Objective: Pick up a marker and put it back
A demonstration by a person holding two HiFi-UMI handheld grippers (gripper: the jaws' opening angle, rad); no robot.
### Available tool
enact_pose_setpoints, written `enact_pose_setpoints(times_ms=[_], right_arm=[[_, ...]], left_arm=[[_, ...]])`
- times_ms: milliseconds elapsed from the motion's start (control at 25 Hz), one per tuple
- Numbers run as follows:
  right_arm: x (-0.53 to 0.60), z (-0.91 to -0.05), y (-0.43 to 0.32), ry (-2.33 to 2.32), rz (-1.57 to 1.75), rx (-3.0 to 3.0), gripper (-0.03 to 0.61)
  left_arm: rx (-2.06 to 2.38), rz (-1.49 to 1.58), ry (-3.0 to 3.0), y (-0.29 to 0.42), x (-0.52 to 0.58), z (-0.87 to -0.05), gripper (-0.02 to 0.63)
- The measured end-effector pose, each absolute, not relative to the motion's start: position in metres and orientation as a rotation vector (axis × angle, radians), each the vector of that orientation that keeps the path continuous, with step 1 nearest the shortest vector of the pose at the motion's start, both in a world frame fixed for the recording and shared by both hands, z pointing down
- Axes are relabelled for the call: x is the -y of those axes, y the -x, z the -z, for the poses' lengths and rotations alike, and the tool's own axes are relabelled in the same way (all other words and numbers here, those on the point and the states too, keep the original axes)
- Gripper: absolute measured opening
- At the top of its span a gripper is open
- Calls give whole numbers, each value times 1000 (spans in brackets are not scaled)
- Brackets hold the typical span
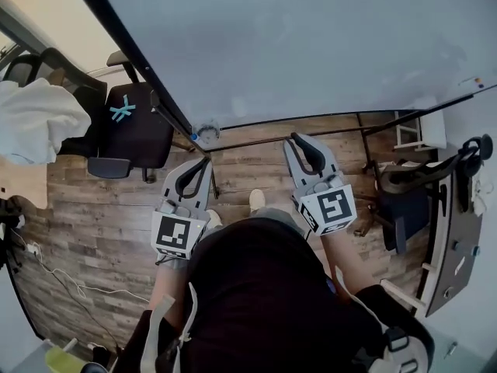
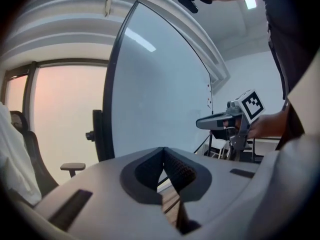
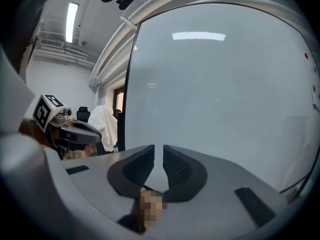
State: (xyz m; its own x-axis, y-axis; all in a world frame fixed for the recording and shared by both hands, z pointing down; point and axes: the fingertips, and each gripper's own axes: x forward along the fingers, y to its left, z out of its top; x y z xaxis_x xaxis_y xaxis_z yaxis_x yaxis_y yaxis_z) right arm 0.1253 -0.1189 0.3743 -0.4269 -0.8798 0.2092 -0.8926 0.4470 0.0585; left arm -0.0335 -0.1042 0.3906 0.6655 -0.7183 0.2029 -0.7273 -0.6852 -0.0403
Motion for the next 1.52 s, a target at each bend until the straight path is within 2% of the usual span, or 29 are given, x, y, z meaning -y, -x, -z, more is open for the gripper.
enact_pose_setpoints(times_ms=[680, 1520], right_arm=[[69, -393, -175, -1773, -185, 2289, 63], [54, -394, -173, -1839, -187, 2248, 61]], left_arm=[[892, -297, -2955, -33, 110, -391, 8], [825, -298, -2988, -36, 108, -382, 9]])
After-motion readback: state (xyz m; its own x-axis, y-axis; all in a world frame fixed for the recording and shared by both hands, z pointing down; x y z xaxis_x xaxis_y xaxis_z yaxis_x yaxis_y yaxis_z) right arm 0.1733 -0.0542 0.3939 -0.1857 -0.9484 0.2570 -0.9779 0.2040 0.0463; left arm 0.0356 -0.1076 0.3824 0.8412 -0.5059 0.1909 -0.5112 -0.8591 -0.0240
